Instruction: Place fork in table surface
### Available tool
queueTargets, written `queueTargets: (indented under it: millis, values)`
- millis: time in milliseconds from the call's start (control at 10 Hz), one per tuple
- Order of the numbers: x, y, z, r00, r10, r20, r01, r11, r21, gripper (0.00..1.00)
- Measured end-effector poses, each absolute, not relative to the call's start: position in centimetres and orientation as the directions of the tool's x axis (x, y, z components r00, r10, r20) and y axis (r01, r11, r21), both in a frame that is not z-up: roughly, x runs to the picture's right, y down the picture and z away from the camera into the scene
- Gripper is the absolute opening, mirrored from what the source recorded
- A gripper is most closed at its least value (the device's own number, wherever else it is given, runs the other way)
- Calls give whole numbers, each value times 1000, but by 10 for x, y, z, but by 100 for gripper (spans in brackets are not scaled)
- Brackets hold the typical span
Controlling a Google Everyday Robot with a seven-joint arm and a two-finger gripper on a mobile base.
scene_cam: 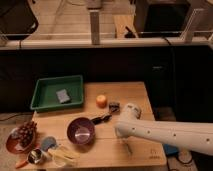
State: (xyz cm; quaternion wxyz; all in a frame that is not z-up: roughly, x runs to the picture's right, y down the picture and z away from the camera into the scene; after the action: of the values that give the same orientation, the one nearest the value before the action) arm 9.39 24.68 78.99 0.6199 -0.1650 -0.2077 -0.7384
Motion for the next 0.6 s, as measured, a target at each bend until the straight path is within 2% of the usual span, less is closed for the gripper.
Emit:
queueTargets:
  millis: [600]
  values:
    - [105,247,797,-153,-820,552,988,-110,110,45]
